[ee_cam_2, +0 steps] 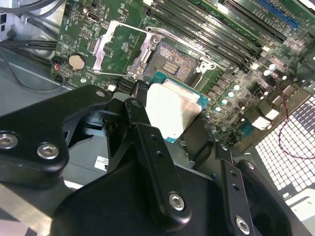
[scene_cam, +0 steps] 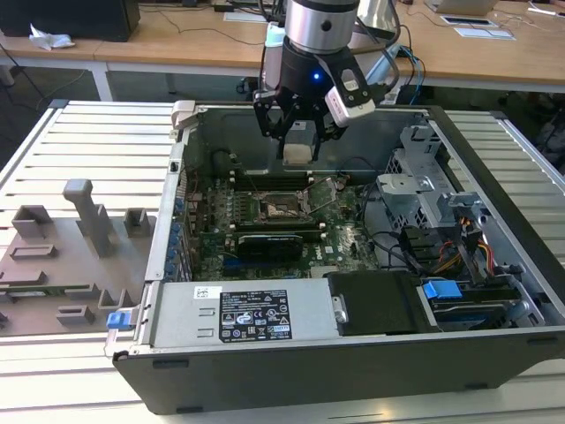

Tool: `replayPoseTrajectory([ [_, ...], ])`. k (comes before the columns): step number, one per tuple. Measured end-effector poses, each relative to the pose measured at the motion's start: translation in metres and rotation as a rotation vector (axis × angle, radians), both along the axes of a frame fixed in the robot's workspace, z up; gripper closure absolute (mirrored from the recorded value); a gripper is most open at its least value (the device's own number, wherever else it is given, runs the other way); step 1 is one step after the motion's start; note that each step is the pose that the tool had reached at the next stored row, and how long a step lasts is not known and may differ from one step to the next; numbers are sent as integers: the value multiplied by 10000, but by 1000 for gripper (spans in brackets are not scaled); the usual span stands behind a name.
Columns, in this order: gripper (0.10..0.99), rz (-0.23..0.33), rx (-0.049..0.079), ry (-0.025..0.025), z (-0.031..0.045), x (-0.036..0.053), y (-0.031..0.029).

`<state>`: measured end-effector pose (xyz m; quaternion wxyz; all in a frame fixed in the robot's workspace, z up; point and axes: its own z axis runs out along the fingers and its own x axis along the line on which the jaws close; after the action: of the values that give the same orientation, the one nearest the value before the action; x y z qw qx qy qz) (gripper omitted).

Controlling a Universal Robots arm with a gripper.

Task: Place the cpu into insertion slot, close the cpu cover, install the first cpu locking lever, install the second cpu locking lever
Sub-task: 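Place the cpu into insertion slot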

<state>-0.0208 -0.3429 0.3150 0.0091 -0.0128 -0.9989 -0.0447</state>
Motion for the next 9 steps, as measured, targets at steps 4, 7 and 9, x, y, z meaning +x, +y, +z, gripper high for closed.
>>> replayPoseTrajectory([
  [4, 545, 0, 0, 0, -25, 0, 0],
  [7, 545, 0, 0, 0, -41, 0, 0],
  [9, 545, 0, -1, 0, -52, 0, 0],
])
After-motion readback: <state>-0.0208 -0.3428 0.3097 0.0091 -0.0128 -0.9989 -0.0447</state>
